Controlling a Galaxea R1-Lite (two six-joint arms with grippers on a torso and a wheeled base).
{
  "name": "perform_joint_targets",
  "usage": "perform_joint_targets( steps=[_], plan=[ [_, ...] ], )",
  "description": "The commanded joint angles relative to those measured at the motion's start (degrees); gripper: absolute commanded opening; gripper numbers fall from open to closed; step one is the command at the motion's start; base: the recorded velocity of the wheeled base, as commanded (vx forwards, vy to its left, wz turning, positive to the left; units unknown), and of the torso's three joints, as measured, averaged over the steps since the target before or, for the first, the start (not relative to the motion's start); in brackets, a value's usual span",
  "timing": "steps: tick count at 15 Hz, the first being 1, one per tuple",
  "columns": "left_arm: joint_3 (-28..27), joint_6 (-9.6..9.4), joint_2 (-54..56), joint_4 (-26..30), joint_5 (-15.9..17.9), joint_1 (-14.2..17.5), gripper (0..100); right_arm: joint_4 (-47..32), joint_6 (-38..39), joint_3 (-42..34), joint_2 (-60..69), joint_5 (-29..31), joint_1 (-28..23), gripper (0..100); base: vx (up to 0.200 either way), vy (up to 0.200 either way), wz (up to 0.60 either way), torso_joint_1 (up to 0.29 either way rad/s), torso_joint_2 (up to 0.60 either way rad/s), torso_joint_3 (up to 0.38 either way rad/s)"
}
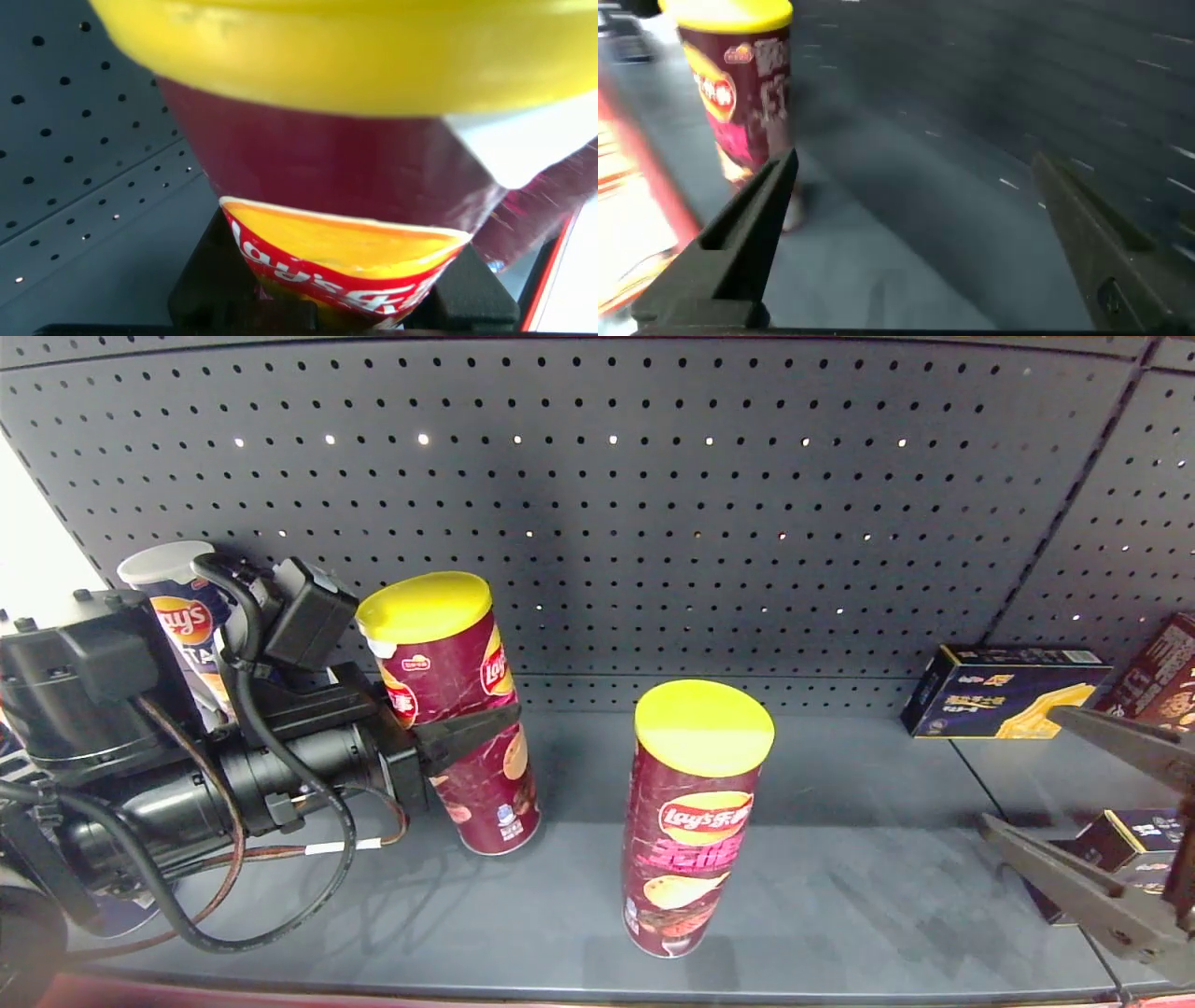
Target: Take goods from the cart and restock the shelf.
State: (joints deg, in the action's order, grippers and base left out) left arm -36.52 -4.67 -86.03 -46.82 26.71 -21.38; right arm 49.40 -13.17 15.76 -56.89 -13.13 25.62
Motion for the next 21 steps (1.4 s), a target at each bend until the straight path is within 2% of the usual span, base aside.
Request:
perform_joint_targets(
  steps=[1, 2, 5, 6, 8, 10, 11, 13, 15, 21],
  plan=[
    [0.0, 0.01, -0.1, 0.0, 0.0, -0.1, 0, -4.0, 0.2, -4.0, 11.2, 5.4, -1.3, 100, 0.0, 0.0, 0.0, 0.0, 0.0, 0.0],
    [0.0, -0.08, 0.0, 0.0, 0.0, -0.2, 0, -10.4, 0.2, -5.1, 18.5, 8.5, -1.2, 100, 0.0, 0.0, 0.0, 0.0, 0.0, 0.0],
    [0.0, -0.08, -0.1, 0.0, 0.0, -0.3, 0, -20.7, 0.1, -6.9, 31.8, 11.0, -3.0, 100, 0.0, 0.0, 0.0, 0.0, 0.0, 0.0],
    [0.0, -0.08, -0.1, 0.0, 0.0, -0.3, 0, -26.6, 0.1, -9.0, 38.5, 11.6, -4.3, 100, 0.0, 0.0, 0.0, 0.0, 0.0, 0.0],
    [-0.1, -0.08, -0.1, 0.0, 0.0, -0.3, 0, -34.8, 0.1, -10.0, 47.4, 11.6, -4.5, 100, 0.0, 0.0, 0.0, 0.0, 0.0, 0.0],
    [-0.2, -0.08, -0.1, 0.0, 0.0, -0.3, 0, -46.3, 0.1, -9.6, 56.9, 11.4, -4.4, 100, 0.0, 0.0, 0.0, 0.0, 0.0, 0.0],
    [-0.2, -0.08, -0.1, 0.0, 0.1, -0.3, 0, -48.4, 0.2, -10.0, 56.9, 11.5, -4.4, 100, 0.0, 0.0, 0.0, 0.0, 0.0, 0.0],
    [-0.5, -0.08, -0.1, 0.0, 0.1, -0.4, 0, -49.1, 1.4, -11.3, 56.9, 10.7, -4.4, 100, 0.0, 0.0, 0.0, 0.0, 0.0, 0.0],
    [-0.5, -0.08, -0.1, 0.0, 0.1, -0.4, 0, -46.2, 3.3, -15.5, 56.9, 10.9, -4.4, 100, 0.0, 0.0, 0.0, 0.0, 0.0, 0.0],
    [-0.3, -0.16, 0.2, 0.0, 0.1, -0.4, 0, -46.0, 6.5, -15.6, 56.9, 11.5, -4.4, 100, 0.0, 0.0, 0.0, 0.0, 0.0, 0.0]
  ],
)
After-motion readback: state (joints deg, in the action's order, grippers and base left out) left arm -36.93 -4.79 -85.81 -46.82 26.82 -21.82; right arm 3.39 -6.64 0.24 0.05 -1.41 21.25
